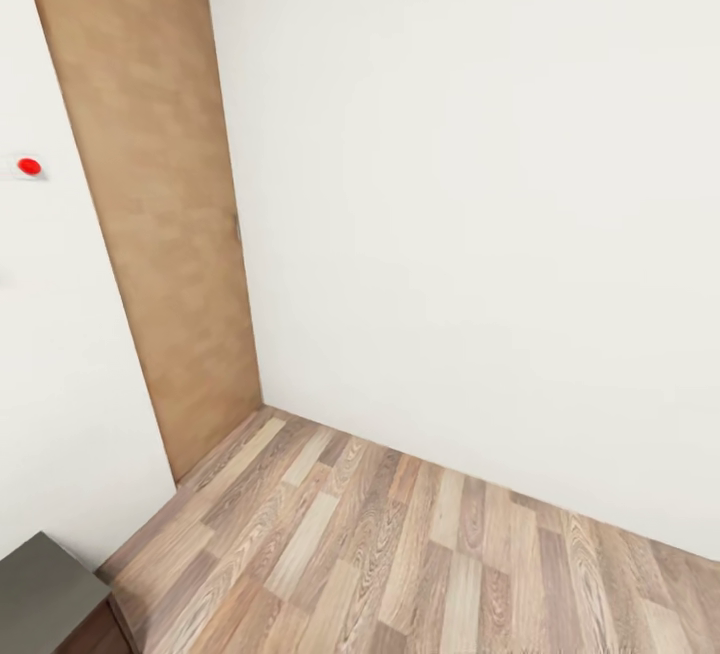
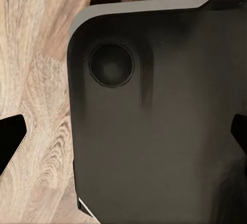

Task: In the bedroom, move the book from the bed onto either nightstand, and place the two sandals side by side next to the bed.

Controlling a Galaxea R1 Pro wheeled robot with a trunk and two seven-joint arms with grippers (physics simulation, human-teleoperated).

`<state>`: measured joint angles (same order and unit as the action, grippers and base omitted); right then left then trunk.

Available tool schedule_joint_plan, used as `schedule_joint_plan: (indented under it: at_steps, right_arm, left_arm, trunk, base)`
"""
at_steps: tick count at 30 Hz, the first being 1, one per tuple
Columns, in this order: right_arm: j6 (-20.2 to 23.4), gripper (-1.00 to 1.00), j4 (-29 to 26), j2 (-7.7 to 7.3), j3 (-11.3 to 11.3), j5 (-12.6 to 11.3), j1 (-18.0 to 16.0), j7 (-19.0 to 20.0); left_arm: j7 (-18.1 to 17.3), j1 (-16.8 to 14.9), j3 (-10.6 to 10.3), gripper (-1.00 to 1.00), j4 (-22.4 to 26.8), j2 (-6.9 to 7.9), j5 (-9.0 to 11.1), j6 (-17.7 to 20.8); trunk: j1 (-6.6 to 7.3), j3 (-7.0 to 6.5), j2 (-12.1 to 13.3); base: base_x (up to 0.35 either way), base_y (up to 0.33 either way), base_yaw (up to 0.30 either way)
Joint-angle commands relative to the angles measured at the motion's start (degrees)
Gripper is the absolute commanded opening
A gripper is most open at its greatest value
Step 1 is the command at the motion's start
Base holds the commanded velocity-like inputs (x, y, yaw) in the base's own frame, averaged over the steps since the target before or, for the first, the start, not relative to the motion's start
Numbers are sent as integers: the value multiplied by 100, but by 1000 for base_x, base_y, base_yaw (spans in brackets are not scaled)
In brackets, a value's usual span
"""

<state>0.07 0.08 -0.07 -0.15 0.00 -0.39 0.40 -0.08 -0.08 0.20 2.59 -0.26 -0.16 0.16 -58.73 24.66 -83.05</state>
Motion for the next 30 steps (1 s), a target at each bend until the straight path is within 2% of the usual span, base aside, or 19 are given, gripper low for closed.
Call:
schedule_joint_plan:
  at_steps: [1,30]
  right_arm:
    - [1,100,1,0,-1,0,-4,4]
    - [0,100,1,-1,-3,0,-4,4]
  left_arm:
    - [-1,0,2,100,4,0,-2,2]
    - [-1,0,6,100,4,0,-2,-7]
  trunk:
    - [0,3,-3]
    - [0,-116,-3]
  base:
    - [0,0,-281]
    - [0,0,-268]
